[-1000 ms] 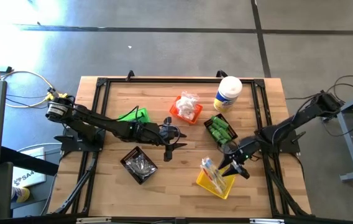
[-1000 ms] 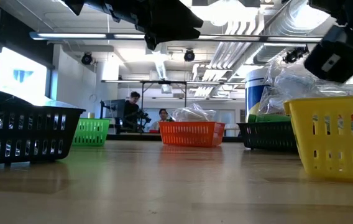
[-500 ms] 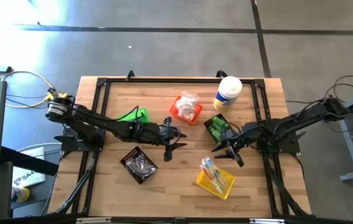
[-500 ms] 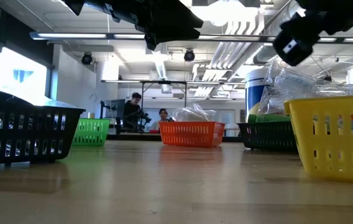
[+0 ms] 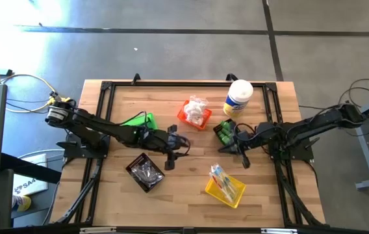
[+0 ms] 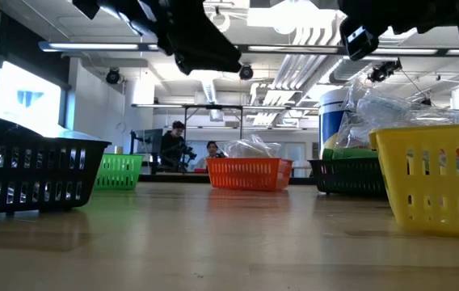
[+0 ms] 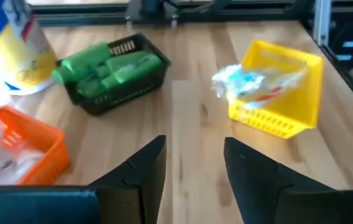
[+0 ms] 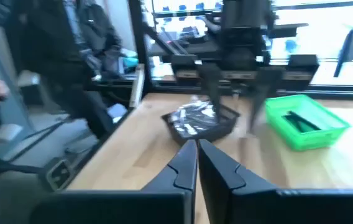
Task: Pick & Place Travel size toiletries
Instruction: Return to Home Position
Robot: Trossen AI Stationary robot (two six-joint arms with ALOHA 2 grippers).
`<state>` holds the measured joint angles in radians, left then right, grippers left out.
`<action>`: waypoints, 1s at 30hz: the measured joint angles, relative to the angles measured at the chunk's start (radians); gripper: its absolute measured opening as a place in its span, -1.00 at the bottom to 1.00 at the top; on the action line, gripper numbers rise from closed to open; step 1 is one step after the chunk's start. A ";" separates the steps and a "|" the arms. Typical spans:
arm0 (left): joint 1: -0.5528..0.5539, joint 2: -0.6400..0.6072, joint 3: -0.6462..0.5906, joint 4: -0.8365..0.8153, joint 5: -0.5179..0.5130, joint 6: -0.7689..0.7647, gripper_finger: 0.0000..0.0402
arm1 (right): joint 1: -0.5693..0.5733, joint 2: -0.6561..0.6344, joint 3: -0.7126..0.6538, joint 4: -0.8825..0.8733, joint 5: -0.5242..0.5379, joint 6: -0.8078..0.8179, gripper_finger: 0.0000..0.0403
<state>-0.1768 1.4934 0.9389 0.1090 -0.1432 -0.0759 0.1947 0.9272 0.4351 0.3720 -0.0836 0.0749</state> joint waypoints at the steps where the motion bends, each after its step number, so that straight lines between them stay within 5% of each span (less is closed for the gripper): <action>1: 0.000 -0.001 0.000 -0.008 0.005 0.000 -0.21 | 0.000 0.000 0.000 -0.001 0.017 -0.001 -0.97; 20: 0.000 -0.179 -0.002 -0.263 0.031 0.092 -0.21 | -0.014 -0.038 0.000 0.027 0.157 -0.124 -0.98; 25: 0.000 -0.227 -0.035 -0.252 0.059 0.078 -0.21 | -0.014 -0.095 0.000 -0.027 0.155 -0.089 -0.98; 30: 0.000 -0.271 -0.173 -0.064 0.059 0.069 -0.21 | -0.014 -0.172 0.000 -0.131 0.155 -0.048 -0.98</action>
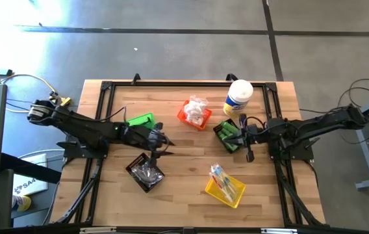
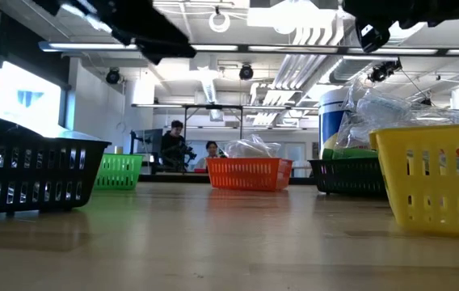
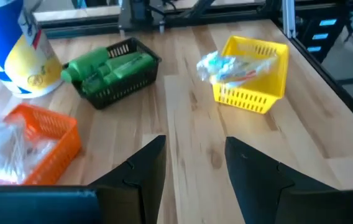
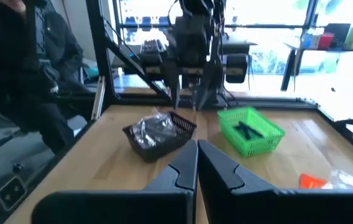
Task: Pick & Place Travel size toiletries
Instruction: Return to Home Position
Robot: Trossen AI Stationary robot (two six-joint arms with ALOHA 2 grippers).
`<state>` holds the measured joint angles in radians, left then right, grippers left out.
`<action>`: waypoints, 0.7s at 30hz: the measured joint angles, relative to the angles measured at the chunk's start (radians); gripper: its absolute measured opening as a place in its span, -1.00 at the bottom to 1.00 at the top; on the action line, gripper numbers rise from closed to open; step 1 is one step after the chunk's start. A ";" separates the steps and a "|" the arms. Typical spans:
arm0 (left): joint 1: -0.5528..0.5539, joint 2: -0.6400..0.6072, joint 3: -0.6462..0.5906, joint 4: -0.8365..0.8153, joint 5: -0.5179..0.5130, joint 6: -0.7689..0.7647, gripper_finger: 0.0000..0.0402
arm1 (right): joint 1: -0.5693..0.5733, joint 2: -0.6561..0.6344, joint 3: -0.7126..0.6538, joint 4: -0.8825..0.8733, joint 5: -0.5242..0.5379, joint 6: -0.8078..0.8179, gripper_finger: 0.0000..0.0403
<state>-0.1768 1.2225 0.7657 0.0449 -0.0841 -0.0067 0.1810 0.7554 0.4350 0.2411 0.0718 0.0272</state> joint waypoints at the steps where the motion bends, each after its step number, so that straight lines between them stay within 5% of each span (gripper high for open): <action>1: 0.000 -0.014 -0.039 0.044 0.000 0.002 -0.21 | 0.000 -0.013 0.000 -0.017 0.000 0.008 -0.98; 4: 0.000 -0.044 -0.130 0.170 -0.001 0.002 -0.21 | 0.000 -0.046 0.000 -0.059 0.000 0.028 -0.98; 21: 0.000 -0.474 -0.504 0.315 0.000 -0.032 -0.21 | 0.000 -0.251 -0.001 -0.247 -0.004 0.089 -0.98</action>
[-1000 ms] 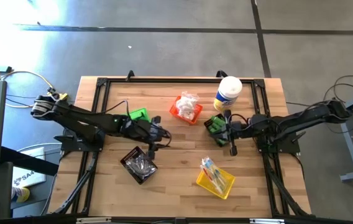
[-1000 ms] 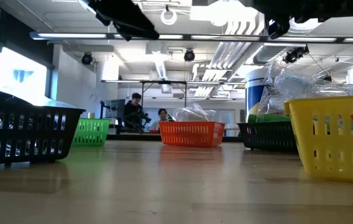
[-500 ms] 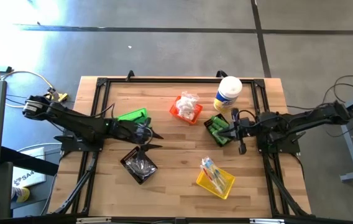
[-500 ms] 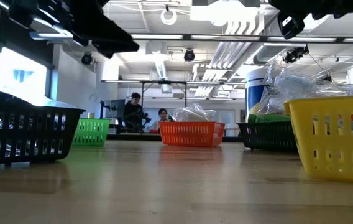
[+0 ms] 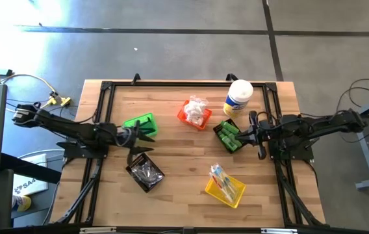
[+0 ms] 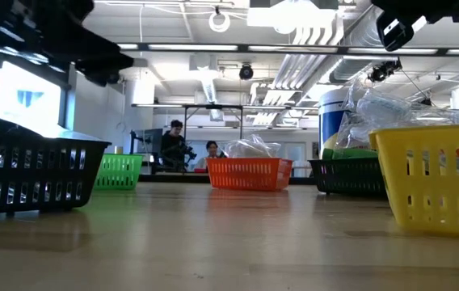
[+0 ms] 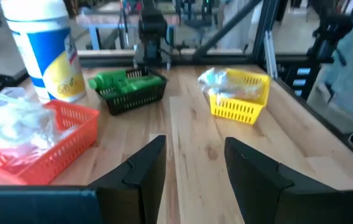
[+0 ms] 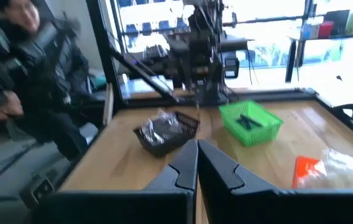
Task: Pick & Place Travel size toiletries
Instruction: Return to Home Position
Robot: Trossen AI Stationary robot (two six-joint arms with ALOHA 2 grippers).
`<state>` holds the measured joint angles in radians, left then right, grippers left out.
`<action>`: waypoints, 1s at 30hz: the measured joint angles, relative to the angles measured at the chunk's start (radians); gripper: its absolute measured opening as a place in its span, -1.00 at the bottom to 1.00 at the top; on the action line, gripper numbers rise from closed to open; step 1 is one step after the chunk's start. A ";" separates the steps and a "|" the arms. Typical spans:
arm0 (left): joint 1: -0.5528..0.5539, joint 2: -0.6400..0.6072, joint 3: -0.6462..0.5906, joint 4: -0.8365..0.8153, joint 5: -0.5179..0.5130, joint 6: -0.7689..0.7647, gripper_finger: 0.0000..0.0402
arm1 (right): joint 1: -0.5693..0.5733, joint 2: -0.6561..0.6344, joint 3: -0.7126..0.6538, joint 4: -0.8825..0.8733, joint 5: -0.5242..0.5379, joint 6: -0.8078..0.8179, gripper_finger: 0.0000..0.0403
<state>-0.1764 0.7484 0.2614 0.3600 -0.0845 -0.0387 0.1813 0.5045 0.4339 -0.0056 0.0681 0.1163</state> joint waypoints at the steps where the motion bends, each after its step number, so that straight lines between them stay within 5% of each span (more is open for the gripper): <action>1: 0.000 -0.036 -0.019 -0.003 0.000 -0.003 -0.21 | 0.000 -0.007 0.001 0.002 -0.003 0.003 -0.98; 16: 0.000 -0.523 -0.102 -0.318 0.045 -0.043 -0.21 | 0.000 -0.073 0.001 -0.027 -0.097 -0.004 -0.98; 30: 0.000 -0.717 -0.102 -0.498 0.049 -0.033 -0.21 | 0.000 -0.082 0.001 -0.029 -0.094 -0.004 -0.98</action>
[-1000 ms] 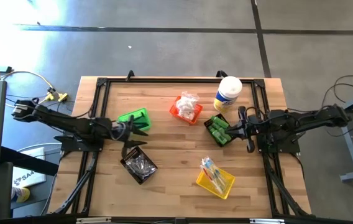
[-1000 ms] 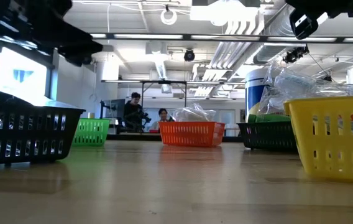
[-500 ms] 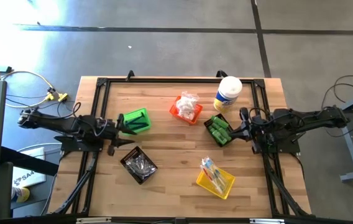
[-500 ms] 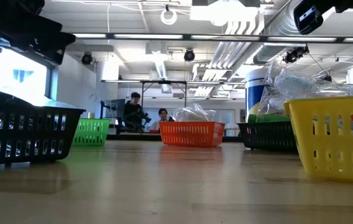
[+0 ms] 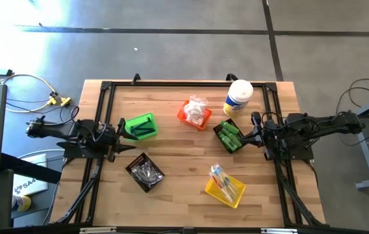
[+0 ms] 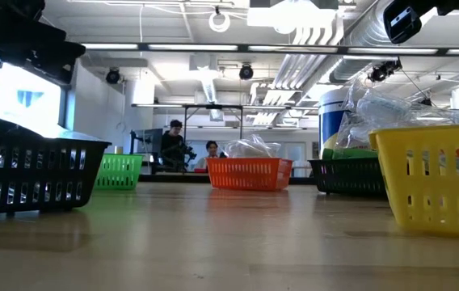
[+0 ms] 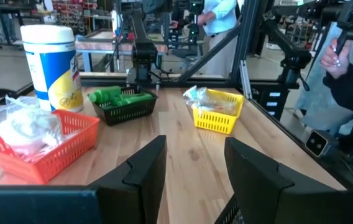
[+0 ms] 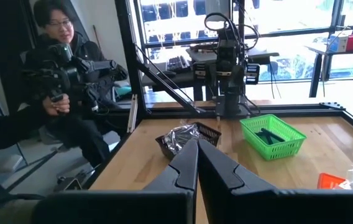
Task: Pick & Place Travel size toiletries
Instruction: Return to Home Position
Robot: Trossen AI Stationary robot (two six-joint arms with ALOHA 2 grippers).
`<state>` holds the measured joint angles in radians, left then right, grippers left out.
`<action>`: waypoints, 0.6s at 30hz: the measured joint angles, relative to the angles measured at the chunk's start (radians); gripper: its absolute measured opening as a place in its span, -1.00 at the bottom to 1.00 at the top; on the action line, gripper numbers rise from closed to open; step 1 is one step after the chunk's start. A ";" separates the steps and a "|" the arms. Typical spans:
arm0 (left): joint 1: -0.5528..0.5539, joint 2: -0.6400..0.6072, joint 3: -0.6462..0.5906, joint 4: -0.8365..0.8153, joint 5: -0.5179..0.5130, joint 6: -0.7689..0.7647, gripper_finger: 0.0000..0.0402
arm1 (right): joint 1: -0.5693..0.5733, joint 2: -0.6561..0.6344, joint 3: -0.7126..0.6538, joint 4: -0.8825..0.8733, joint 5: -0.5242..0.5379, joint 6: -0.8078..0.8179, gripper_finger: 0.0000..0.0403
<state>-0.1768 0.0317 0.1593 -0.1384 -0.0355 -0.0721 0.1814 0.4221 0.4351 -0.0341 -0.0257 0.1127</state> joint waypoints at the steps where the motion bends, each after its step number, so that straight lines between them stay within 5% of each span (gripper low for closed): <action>1: 0.000 -0.013 0.000 -0.011 0.002 0.007 -0.21 | 0.000 -0.001 0.000 0.000 0.000 0.000 -0.98; 9: 0.000 -0.026 0.000 -0.041 0.022 0.042 -0.21 | 0.000 -0.012 0.000 0.001 0.000 0.023 -0.98; 18: 0.000 -0.025 -0.121 0.113 0.031 0.087 -0.21 | 0.000 -0.012 0.000 0.008 0.000 0.024 -0.98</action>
<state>-0.1767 0.0068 0.0379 -0.0256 -0.0049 0.0150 0.1814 0.4099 0.4351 -0.0261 -0.0254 0.1367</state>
